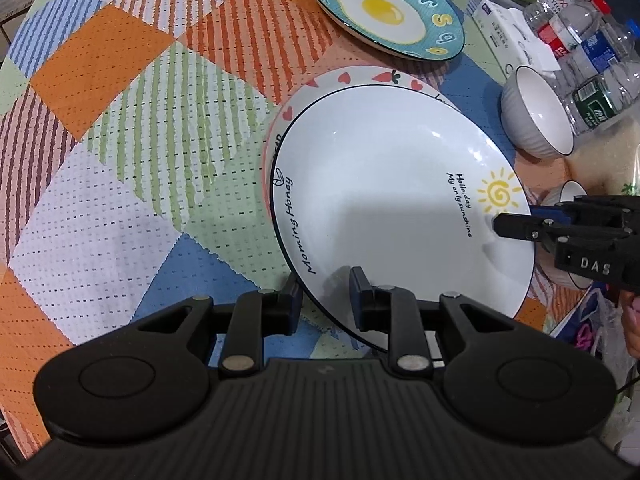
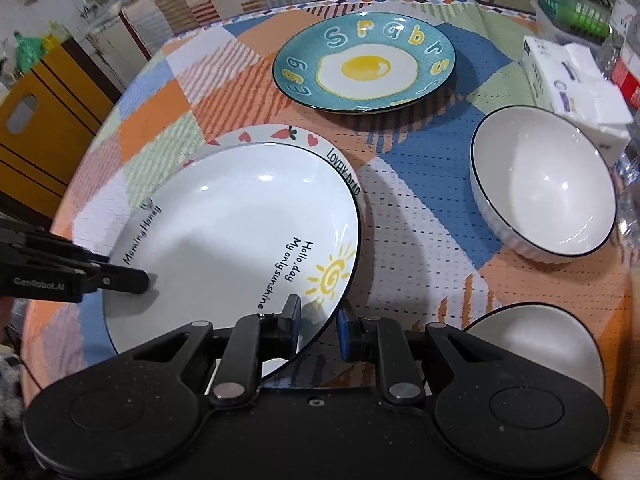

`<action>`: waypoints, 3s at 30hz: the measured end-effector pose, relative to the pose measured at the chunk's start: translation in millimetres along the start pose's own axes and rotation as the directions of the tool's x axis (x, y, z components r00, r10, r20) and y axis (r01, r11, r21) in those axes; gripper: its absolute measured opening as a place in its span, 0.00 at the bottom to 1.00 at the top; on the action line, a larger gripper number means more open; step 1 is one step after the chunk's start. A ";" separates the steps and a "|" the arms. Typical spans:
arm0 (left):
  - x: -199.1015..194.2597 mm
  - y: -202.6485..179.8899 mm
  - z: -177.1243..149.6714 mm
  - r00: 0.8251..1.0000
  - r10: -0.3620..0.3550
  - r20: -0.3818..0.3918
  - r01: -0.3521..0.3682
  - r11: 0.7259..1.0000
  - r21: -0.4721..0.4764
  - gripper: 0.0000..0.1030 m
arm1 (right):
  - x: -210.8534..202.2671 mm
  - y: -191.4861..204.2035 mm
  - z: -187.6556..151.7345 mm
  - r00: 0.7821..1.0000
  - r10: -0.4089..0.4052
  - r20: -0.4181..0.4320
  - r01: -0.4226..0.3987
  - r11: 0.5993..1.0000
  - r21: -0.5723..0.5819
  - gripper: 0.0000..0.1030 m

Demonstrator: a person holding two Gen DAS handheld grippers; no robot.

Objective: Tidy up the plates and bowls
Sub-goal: 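Lower the white plate onto the bunny plate and open both grippers, then move both grippers to the rim of the teal fried-egg plate, then close both grippers on the egg plate rim and lift it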

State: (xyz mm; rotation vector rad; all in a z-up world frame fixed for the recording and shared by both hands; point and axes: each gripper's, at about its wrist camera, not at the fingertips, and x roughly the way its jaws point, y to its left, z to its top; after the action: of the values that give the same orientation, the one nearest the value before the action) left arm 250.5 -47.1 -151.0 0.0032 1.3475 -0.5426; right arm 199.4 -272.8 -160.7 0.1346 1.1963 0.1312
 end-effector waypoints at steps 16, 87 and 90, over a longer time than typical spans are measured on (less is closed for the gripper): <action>-41.4 -4.6 14.2 0.992 0.049 0.114 -0.051 0.998 0.019 0.20 | -23.1 27.7 7.3 0.980 -0.140 0.141 0.161 0.975 -0.156 0.31; 49.9 -2.2 188.4 0.960 -0.017 0.278 0.010 1.000 0.028 0.16 | 61.9 -128.1 152.2 0.973 0.136 0.186 -0.178 0.956 0.234 0.16; 27.1 -7.2 177.3 0.952 -0.022 0.306 0.010 0.999 0.040 0.16 | 42.2 -120.9 144.9 0.964 0.152 0.218 -0.197 0.960 0.201 0.17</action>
State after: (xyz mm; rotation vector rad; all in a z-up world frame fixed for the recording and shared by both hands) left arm 414.2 -118.0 -131.1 -0.0596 1.0348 -0.5575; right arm 353.3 -389.5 -168.2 0.4407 0.9933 0.1364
